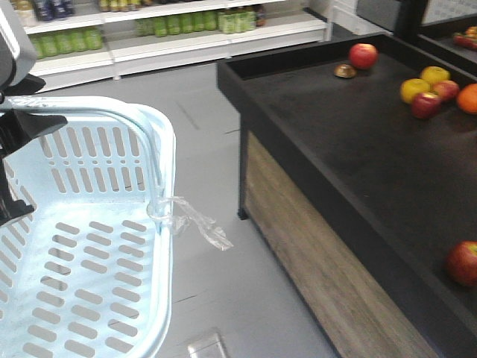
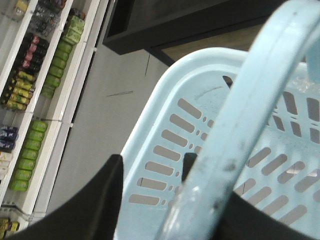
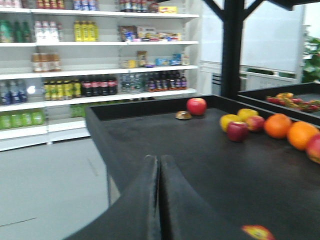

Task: Pick three apples into basket with both arms
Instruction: 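Hold the basket in the left gripper and turn the base away from the table, then drive the base along the aisle carrying the basket in the left gripper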

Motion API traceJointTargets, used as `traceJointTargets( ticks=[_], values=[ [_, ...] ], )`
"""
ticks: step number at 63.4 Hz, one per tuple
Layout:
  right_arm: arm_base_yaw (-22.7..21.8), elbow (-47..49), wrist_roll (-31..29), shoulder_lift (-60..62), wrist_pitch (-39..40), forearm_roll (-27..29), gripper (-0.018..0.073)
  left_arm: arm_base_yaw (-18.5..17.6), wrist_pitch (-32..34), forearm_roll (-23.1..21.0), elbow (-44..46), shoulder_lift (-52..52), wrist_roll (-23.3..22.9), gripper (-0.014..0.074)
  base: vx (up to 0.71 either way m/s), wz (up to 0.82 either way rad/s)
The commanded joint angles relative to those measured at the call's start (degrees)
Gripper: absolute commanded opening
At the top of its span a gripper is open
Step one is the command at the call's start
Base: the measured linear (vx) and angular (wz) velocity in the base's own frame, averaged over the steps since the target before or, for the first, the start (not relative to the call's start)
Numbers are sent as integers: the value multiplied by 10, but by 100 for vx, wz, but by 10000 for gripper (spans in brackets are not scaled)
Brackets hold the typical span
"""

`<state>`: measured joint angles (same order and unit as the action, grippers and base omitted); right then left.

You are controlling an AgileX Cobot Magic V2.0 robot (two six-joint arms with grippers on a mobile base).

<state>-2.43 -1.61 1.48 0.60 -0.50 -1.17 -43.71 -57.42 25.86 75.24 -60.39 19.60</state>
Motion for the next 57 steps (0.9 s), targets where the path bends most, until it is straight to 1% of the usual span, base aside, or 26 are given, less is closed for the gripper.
traceJointTargets(
  ticks=[1,26,57],
  values=[
    [-3,-9,-3,6,43,-3,-9,-3,40,16,19,8,-8,-6,2,47],
    [-3,-9,-3,6,43,-3,-9,-3,40,16,19,8,-8,-6,3,37],
    [-3,-9,-3,6,43,-3,-9,-3,40,16,19,8,-8,-6,4,16]
  ],
)
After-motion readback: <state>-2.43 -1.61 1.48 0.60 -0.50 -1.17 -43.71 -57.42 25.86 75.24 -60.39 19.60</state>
